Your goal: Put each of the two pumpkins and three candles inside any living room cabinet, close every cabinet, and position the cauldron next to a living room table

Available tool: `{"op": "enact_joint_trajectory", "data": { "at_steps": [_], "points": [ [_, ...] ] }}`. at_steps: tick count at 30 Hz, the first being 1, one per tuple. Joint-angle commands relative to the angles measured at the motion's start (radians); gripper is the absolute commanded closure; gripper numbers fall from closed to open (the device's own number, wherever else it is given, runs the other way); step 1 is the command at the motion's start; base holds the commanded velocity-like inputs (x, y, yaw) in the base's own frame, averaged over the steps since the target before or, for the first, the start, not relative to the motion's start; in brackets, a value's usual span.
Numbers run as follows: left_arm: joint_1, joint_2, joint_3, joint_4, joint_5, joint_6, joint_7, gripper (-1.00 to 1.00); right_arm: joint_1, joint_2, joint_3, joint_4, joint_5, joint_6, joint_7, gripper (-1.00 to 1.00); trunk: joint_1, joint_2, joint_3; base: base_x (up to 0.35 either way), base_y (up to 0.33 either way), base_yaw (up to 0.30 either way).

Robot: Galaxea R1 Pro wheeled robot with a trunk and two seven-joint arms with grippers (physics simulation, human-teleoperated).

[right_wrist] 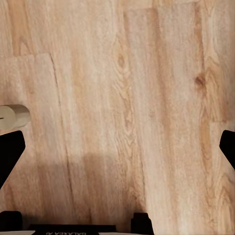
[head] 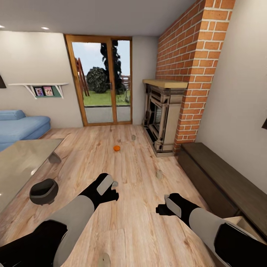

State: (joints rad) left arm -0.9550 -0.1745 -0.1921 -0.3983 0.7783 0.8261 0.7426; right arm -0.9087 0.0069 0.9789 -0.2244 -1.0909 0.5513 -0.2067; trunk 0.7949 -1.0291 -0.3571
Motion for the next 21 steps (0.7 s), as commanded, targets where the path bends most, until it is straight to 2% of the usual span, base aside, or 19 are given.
{"op": "enact_joint_trajectory", "data": {
  "at_steps": [1, 8, 21],
  "points": [
    [-0.001, 0.0, -0.003, 0.0, 0.008, -0.005, 0.009, -1.0, -0.001, 0.0, 0.007, -0.002, -0.011, 0.002, -0.008, -1.0, 0.004, -0.008, -0.004, 0.0, 0.0, -0.011],
    [-0.001, 0.0, -0.004, 0.002, 0.01, -0.054, 0.008, -1.0, -0.001, -0.004, 0.004, -0.001, -0.009, 0.001, -0.008, -1.0, 0.031, -0.057, -0.026, 0.0, 0.0, -0.004],
    [-0.001, 0.0, -0.003, 0.014, 0.009, -0.065, 0.009, -1.0, -0.001, -0.028, 0.003, -0.001, -0.009, 0.004, -0.008, -1.0, 0.081, -0.148, -0.067, 0.0, 0.0, 0.0]
  ]
}}
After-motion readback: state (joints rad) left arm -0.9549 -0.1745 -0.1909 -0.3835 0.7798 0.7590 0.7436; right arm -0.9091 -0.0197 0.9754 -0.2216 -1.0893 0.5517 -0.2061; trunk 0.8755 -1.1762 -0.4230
